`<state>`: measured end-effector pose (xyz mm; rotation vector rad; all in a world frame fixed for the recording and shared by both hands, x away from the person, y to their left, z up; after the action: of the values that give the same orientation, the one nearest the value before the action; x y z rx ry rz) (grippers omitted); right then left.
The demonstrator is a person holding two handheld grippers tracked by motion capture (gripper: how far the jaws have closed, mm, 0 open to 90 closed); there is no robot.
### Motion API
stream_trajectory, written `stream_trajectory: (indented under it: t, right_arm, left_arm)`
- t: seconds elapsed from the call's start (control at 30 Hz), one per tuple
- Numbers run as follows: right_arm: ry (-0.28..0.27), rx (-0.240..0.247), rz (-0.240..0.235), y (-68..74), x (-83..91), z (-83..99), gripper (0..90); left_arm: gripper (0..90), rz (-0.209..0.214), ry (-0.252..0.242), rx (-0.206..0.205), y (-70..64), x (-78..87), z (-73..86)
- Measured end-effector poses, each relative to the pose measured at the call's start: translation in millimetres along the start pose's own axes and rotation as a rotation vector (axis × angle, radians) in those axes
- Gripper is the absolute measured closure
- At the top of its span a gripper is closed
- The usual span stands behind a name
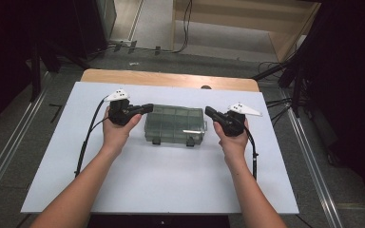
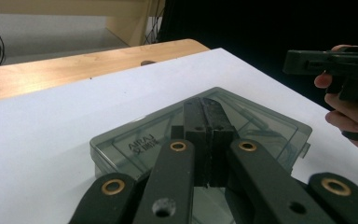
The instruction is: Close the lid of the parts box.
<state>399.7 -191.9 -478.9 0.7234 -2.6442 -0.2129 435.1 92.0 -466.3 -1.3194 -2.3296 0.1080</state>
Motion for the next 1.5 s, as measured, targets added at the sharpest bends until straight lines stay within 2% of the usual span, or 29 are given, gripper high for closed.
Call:
stream_trajectory:
  t: [0.07, 0.17, 0.33, 0.57, 0.7, 0.9, 1.23, 1.5]
  right_arm:
    - [-0.002, -0.013, -0.012, 2.6, 1.9, 1.9, 87.1]
    - [0.001, 0.003, -0.009, 6.5, 4.2, 5.7, 87.1]
    - [0.011, 0.013, 0.001, 9.8, 5.9, 14.2, 87.4]
    - [0.018, 0.024, 0.006, 14.1, 7.7, 23.0, 87.5]
    - [0.023, 0.028, 0.007, 16.9, 8.6, 27.7, 87.5]
    - [0.03, 0.025, -0.006, 23.4, 10.5, 33.4, 87.5]
    - [0.046, 0.023, 0.009, 24.6, 10.5, 45.8, 87.7]
    - [0.069, 0.048, 0.017, 28.2, 7.1, 55.7, 87.7]
  left_arm:
    - [89.3, -0.004, 0.006, -0.002, -0.8, 0.9, 3.4]
    - [89.4, -0.016, 0.011, -0.012, -2.6, 4.0, 7.3]
    - [89.4, -0.015, -0.001, -0.004, -6.1, 8.8, 11.4]
    - [89.4, -0.024, 0.01, 0.0, -8.1, 10.4, 20.1]
    - [89.4, -0.033, 0.022, -0.013, -11.7, 9.9, 26.4]
    - [89.5, -0.038, 0.04, 0.001, -15.1, 6.6, 40.6]
    - [89.5, -0.047, 0.033, 0.023, -15.5, 7.5, 51.4]
    - [89.5, -0.055, 0.051, 0.032, -15.3, 3.6, 60.2]
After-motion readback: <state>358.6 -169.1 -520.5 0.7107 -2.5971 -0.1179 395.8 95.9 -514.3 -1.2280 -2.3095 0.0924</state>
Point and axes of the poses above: each handheld gripper's, and its own axes: x roughly backward along the jaws, z roughly out of its underside, y roughly to its left, the point moved 6 cm from there along -x, roughly forward along the jaws, and after that the axes turned 3 degrees about z, right-handed, at the moved point
